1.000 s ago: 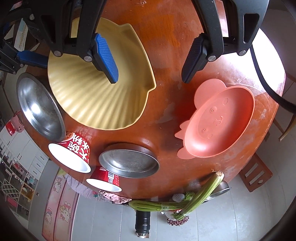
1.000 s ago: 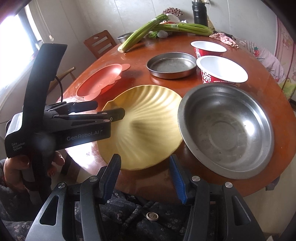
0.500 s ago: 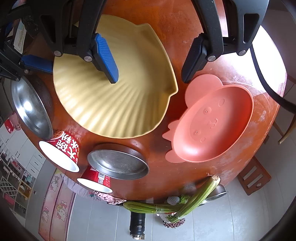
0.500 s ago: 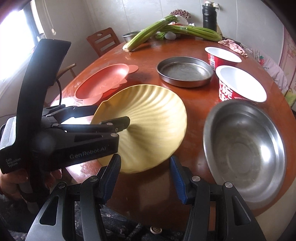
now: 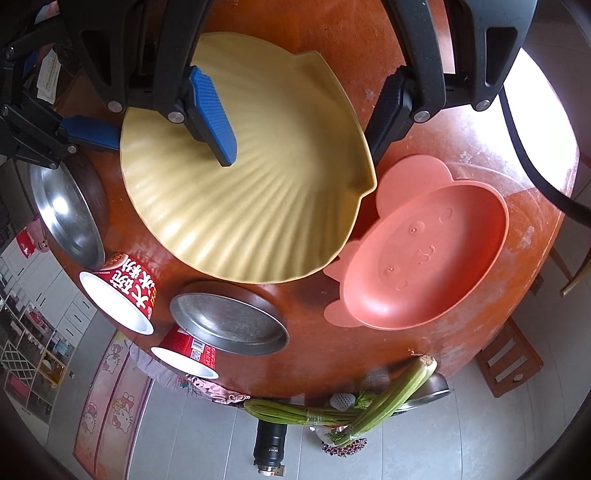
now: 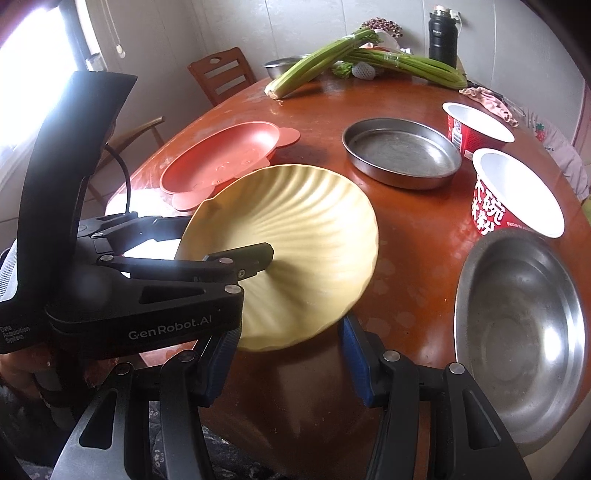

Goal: Organize plates and bowls
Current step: 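Lift the yellow plate with the left tool and carry it over the orange plate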

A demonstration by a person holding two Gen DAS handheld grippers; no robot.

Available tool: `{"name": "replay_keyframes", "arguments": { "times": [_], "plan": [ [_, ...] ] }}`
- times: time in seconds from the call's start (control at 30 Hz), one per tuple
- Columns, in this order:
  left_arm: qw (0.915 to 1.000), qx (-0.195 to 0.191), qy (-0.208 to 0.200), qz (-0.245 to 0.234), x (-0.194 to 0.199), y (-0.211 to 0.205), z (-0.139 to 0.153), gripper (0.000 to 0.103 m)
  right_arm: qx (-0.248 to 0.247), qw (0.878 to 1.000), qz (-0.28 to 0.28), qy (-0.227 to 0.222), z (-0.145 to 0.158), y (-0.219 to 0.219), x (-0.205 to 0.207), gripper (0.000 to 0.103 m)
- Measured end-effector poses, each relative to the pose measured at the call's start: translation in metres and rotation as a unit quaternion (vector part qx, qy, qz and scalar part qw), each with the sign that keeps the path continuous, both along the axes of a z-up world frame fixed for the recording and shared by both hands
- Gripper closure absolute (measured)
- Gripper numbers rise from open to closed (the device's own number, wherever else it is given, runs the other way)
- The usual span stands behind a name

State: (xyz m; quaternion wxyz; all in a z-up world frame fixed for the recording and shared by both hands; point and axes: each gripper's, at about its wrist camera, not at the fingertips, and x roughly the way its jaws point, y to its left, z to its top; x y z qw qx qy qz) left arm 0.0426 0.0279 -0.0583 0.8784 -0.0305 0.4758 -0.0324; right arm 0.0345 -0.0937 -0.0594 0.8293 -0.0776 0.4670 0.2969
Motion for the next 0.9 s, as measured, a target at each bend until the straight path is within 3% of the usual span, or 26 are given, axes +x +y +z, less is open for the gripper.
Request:
{"name": "replay_keyframes", "arguments": {
  "times": [0.53, 0.9],
  "plan": [
    [0.9998, 0.005, -0.017, -0.006, -0.010, -0.009, 0.015, 0.033, 0.012, 1.000, 0.004, -0.006, 0.007, -0.009, -0.009, 0.046],
    [0.9989, 0.002, -0.014, 0.045, -0.016, 0.025, 0.014, 0.033, -0.005, 0.999, 0.043, 0.017, -0.007, 0.004, -0.015, 0.046]
  ]
}}
